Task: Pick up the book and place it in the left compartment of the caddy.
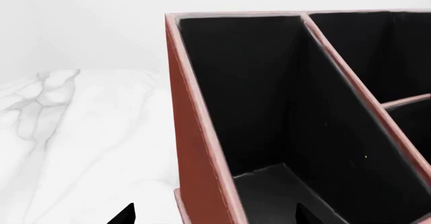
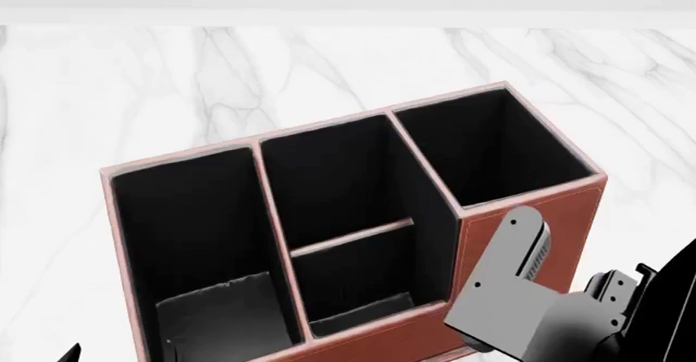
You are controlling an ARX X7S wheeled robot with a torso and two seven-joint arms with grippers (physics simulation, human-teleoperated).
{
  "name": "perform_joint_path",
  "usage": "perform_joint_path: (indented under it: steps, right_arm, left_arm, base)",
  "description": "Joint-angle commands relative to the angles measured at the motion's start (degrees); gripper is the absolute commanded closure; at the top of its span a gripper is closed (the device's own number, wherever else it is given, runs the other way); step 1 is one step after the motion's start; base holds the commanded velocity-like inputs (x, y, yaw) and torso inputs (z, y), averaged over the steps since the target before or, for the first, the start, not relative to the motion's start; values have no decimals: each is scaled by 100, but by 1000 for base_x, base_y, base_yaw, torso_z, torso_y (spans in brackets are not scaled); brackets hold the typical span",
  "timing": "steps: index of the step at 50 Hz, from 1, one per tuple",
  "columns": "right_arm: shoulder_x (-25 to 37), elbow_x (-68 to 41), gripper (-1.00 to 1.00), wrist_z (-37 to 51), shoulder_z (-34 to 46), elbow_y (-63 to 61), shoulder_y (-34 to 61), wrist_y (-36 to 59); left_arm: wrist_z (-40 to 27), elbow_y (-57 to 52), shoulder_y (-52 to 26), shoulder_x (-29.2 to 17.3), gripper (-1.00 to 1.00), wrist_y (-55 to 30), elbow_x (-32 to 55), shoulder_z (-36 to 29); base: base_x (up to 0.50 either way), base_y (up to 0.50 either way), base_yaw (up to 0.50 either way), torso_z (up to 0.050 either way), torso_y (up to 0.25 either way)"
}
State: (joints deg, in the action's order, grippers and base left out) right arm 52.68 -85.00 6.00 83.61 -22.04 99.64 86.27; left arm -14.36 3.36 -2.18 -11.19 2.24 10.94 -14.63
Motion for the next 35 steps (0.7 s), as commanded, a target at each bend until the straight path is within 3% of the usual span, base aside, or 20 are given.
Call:
perform_joint_path:
  steps: [1, 35]
  right_arm:
    - [33, 109, -100, 0, 206, 63, 36, -56]
    - [-156, 1302, -100, -705, 979, 692, -900, -1077]
  left_arm:
    - [-25, 4, -2, -21, -100, 13, 17, -39]
    - [-93, -11, -15, -86, -100, 11, 108, -116]
  base:
    - [0, 0, 0, 0, 0]
    - [0, 0, 0, 0, 0]
